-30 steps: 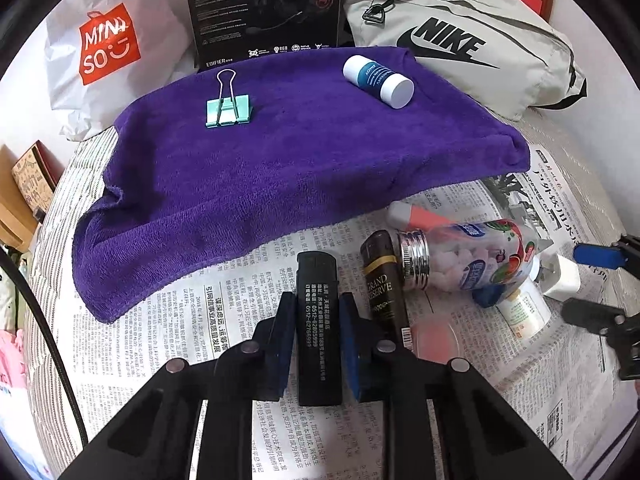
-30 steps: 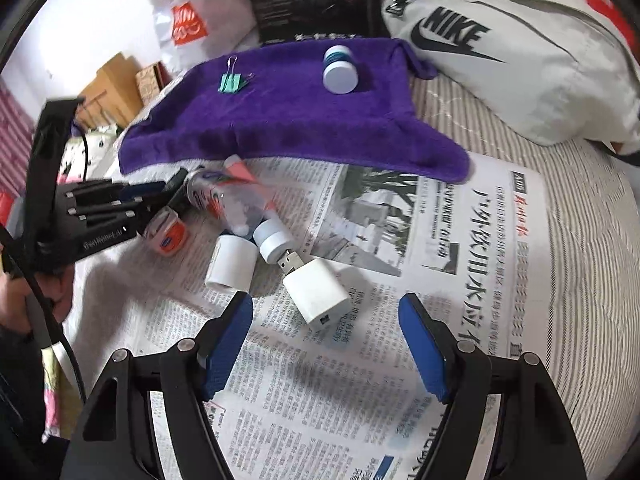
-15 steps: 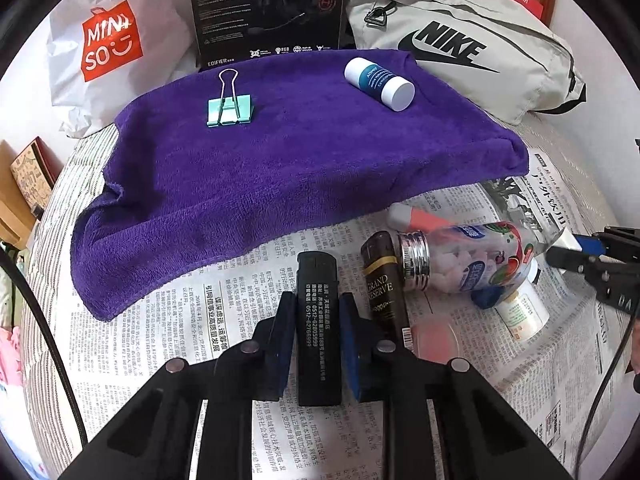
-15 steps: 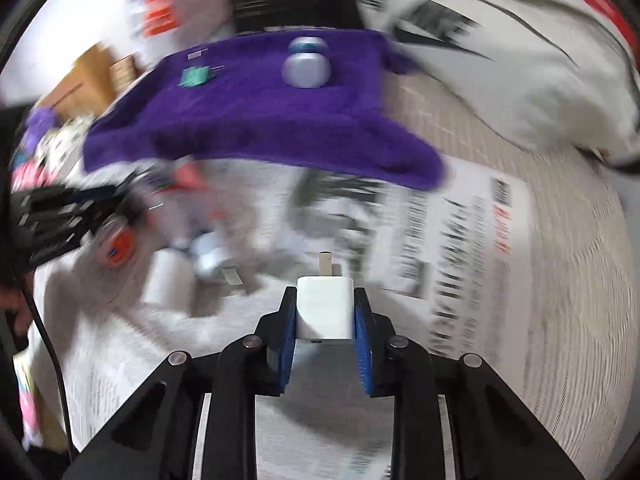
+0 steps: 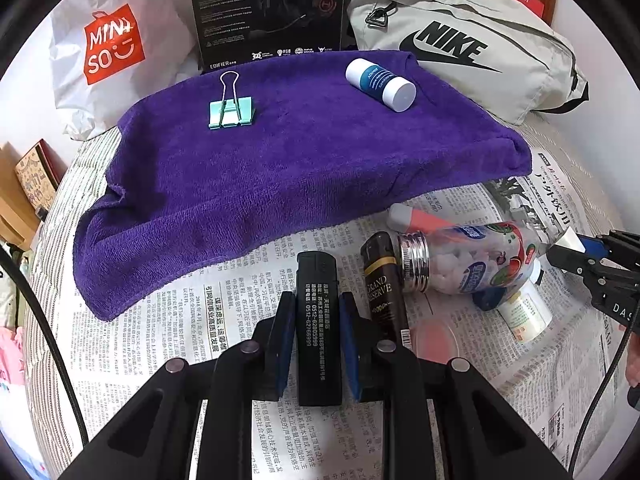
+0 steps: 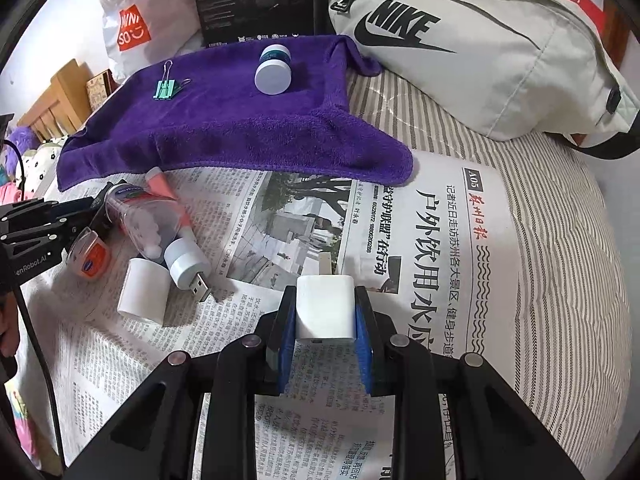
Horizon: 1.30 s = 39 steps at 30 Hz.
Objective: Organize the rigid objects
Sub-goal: 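Carry the black tube and white charger onto the purple towel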
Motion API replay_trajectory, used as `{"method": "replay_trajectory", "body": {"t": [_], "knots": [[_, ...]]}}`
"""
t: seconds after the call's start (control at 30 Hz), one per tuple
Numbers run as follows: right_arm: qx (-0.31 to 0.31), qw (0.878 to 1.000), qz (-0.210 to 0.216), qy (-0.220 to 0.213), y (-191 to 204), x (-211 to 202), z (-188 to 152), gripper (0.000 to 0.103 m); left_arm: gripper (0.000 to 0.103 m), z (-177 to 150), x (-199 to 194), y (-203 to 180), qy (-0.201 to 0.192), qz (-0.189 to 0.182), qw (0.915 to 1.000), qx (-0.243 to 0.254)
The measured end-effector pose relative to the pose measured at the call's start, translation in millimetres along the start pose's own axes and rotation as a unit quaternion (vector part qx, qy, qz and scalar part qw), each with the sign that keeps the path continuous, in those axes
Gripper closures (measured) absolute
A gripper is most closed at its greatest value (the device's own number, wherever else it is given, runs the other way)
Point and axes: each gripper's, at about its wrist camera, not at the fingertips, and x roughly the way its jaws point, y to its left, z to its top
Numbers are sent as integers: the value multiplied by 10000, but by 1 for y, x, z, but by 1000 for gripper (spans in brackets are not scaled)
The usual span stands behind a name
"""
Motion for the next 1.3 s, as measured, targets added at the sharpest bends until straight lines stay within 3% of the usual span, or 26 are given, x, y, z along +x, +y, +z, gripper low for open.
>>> {"method": "replay_trajectory", "body": {"t": [0.23, 0.5, 0.63, 1.3], "knots": [[84, 9999, 71, 5, -2, -1, -1, 76, 82, -1, 1, -1, -27, 38, 10000, 37], [247, 9990, 338, 153, -7, -5, 2, 77, 82, -4, -4, 10, 30, -183, 9998, -118], [218, 9991, 361, 56, -7, -14, 3, 77, 82, -6, -11, 18, -27, -353, 9989, -305], [-177, 9970, 728, -201, 16, -31, 42, 77, 82, 16, -44, 45, -323, -489, 9972, -465]]}}
